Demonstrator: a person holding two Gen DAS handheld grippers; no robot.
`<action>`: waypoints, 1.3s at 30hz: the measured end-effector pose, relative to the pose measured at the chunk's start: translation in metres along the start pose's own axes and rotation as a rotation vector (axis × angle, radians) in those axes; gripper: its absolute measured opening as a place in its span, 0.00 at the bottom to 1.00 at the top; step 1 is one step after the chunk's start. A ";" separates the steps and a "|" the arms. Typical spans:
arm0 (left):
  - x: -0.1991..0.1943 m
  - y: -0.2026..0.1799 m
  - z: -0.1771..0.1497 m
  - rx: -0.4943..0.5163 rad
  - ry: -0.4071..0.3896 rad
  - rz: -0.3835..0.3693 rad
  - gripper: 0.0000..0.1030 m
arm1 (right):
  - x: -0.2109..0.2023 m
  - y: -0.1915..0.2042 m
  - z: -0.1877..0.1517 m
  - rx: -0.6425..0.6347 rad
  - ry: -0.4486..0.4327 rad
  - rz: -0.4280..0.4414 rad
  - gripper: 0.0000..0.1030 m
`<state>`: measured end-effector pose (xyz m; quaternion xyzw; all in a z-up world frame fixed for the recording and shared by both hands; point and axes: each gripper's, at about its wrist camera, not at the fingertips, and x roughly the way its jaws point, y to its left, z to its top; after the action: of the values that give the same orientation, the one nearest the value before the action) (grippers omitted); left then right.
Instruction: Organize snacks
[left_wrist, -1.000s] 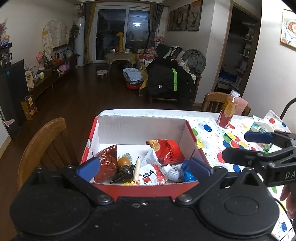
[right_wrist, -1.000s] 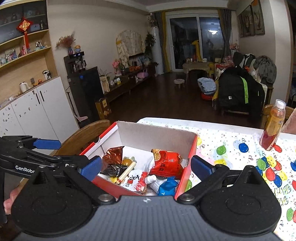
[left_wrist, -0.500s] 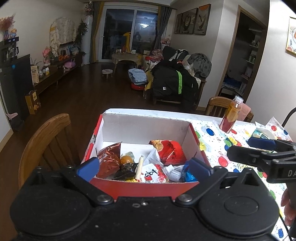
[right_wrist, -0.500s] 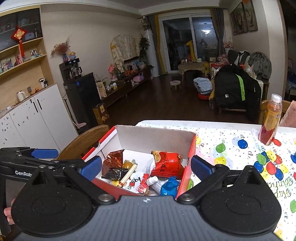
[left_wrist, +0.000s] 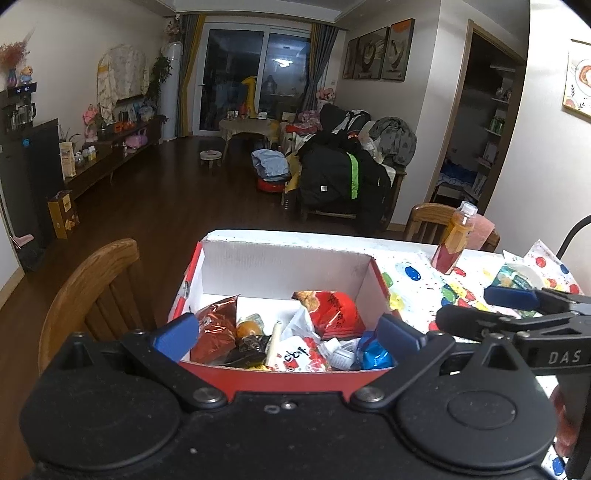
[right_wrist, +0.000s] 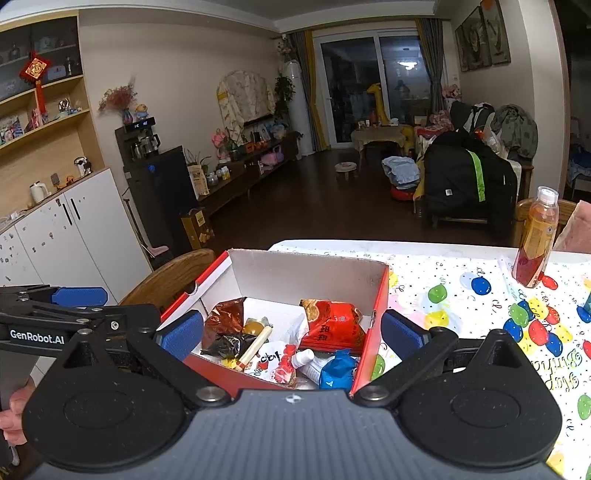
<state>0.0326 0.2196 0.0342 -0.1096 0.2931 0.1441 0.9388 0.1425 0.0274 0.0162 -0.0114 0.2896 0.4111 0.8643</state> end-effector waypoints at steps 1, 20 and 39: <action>-0.001 0.000 0.000 0.001 -0.002 0.001 1.00 | 0.000 0.001 0.000 -0.002 0.000 -0.001 1.00; -0.003 -0.008 -0.003 0.014 -0.001 -0.006 1.00 | -0.005 0.001 0.001 0.014 -0.007 -0.011 1.00; -0.004 -0.006 -0.002 0.010 0.011 0.001 1.00 | -0.003 0.003 -0.001 0.016 0.009 -0.015 1.00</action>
<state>0.0309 0.2126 0.0356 -0.1057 0.2988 0.1427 0.9376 0.1385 0.0266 0.0175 -0.0086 0.2968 0.4020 0.8662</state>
